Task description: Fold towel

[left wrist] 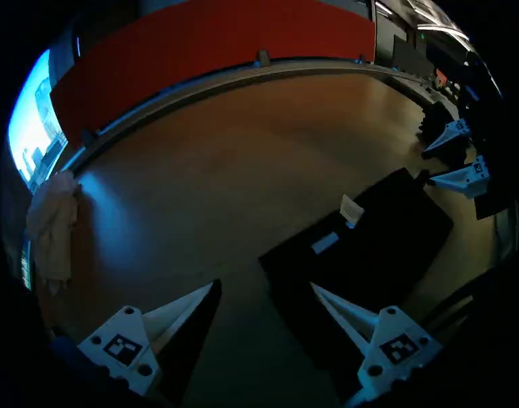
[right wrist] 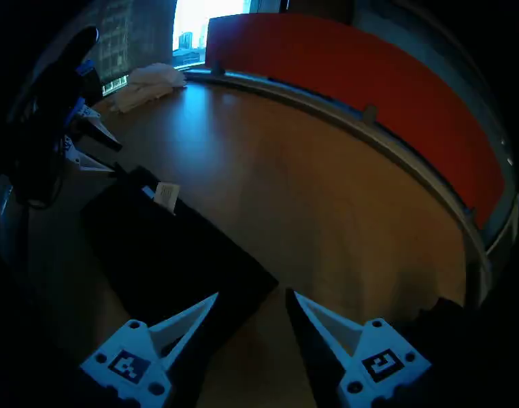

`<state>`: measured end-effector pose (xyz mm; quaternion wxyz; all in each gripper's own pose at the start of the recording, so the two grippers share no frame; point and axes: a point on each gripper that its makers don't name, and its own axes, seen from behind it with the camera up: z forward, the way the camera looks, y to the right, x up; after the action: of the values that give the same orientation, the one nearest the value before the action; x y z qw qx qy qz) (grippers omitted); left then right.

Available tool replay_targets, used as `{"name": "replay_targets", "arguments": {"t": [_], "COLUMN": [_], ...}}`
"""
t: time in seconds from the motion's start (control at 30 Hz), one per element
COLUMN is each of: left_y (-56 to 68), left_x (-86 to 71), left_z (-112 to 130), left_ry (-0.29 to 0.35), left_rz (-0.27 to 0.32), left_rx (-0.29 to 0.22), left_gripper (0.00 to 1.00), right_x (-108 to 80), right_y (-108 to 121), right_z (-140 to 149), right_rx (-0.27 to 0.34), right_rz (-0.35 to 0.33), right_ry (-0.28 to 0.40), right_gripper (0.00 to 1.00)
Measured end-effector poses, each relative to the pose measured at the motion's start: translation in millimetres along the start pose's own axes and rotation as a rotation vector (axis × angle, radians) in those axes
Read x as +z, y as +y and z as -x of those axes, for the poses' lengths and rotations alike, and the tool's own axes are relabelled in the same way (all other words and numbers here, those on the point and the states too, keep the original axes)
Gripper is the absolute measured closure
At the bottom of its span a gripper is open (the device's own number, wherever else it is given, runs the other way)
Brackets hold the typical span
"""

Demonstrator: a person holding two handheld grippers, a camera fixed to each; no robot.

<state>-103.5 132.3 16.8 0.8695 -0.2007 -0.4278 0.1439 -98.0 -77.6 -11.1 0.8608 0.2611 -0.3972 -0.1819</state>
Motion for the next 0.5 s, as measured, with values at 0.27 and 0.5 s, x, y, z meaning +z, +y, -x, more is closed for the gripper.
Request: {"name": "replay_targets", "arguments": {"t": [0.27,0.5], "left_y": [-8.2,-7.8], "left_x": [-3.2,-7.4], "left_z": [-6.4,-6.5], "left_ry": [0.017,0.02], "left_rz": [-0.024,-0.02], "left_rx": [-0.002,-0.018], "left_gripper": [0.12,0.12], "right_x": [0.3,-5.3], "right_y": [6.8,6.1], "right_z": [-3.3,-5.7], "right_rx": [0.008,0.017], "right_rz": [0.02,0.029], "right_ry": [0.01,0.023], "right_gripper": [0.29,0.13]}}
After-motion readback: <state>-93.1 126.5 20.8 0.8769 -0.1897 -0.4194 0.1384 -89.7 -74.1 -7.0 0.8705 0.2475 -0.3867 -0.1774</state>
